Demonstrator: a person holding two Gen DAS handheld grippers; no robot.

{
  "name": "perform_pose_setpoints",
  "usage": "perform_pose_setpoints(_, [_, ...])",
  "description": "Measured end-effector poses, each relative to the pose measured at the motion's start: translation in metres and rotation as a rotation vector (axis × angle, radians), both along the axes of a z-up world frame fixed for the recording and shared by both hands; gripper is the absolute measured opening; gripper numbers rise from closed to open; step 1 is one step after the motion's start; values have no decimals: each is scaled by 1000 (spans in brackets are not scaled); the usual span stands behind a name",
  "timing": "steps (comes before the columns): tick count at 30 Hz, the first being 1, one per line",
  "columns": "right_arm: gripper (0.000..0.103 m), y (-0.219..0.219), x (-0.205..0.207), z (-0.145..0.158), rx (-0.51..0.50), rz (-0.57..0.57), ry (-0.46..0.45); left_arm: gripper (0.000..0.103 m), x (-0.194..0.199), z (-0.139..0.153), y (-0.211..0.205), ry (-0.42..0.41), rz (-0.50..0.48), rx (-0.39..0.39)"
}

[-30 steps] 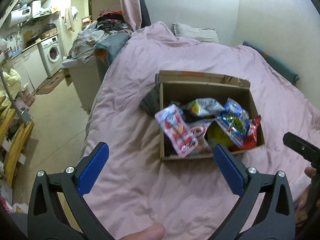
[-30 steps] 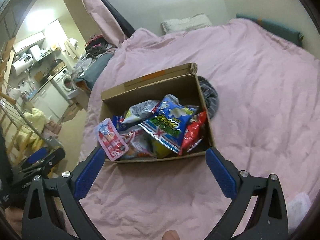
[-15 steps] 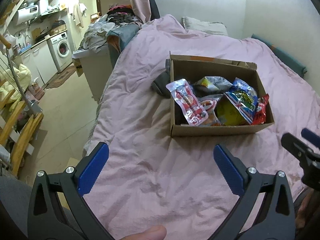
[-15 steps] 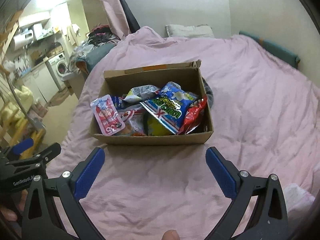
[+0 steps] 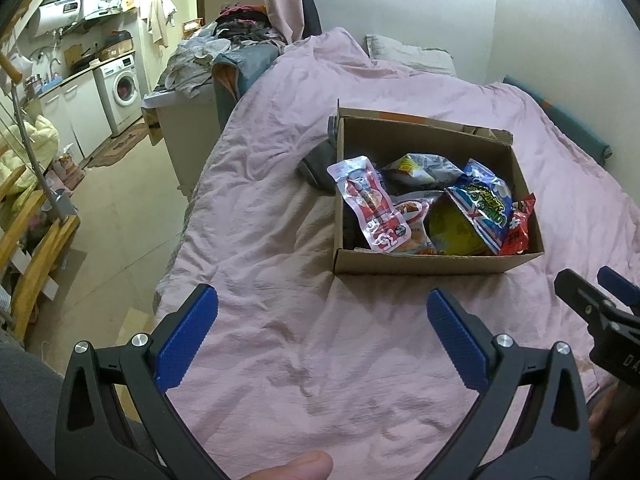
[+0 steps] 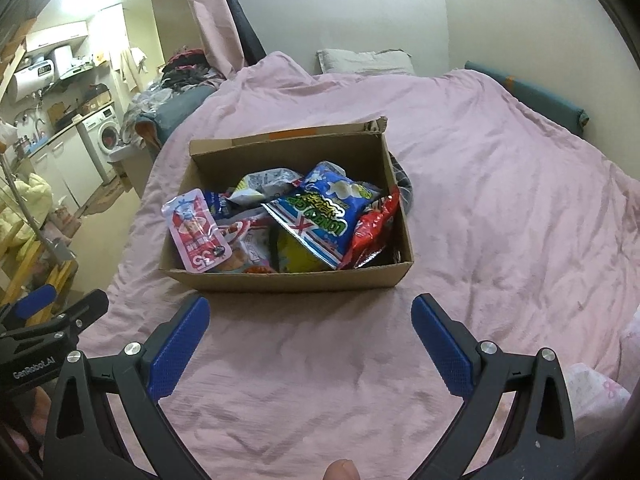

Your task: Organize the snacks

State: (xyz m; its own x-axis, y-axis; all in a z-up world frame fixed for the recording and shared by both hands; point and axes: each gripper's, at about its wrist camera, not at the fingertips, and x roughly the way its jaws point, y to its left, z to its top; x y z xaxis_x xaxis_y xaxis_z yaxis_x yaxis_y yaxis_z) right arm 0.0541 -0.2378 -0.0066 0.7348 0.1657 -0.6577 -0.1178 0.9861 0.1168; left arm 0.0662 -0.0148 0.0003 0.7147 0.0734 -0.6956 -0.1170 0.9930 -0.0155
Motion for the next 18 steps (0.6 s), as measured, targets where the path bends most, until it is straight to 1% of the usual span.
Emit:
perform_pose_setpoints(8, [103,2,0,0,-11,-1,-2,103,1,0,2,7,2,-16])
perform_pose_setpoints(18, [103,3,-1,1,-15,-2,-4,103,1,0,2,5,-1,-17])
